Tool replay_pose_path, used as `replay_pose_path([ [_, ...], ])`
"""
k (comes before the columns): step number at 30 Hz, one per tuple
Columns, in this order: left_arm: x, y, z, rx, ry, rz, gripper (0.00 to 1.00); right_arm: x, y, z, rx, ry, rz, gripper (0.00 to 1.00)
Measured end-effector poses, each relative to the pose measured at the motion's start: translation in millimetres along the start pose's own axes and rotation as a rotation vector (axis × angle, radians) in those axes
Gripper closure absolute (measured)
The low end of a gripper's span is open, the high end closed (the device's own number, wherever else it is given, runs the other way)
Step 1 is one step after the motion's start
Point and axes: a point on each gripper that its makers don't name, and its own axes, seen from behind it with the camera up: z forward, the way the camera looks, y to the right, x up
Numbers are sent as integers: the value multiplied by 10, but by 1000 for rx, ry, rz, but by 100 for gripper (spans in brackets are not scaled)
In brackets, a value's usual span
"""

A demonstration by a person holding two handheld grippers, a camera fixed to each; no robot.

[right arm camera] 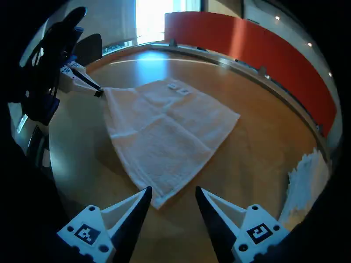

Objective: Fold towel

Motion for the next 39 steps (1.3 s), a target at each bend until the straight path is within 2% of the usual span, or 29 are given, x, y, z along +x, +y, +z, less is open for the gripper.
replay_pose_path([
  [11, -23, 4, 5, -1, -4, 1, 86, -293, -161, 94, 17, -48, -22, 24],
  [19, -21, 16, 0, -2, -3, 4, 86, -293, -209, 134, 21, -46, -27, 28],
  [23, -26, 26, 0, -3, -4, 5, 86, -292, -235, 141, 30, -46, -22, 38],
  [31, -48, 34, -12, -4, -8, 9, 86, -298, -206, 146, 27, -45, 12, 75],
  [39, -84, 20, -12, -2, -14, 11, 86, -284, -187, 133, 43, -45, 62, 88],
])
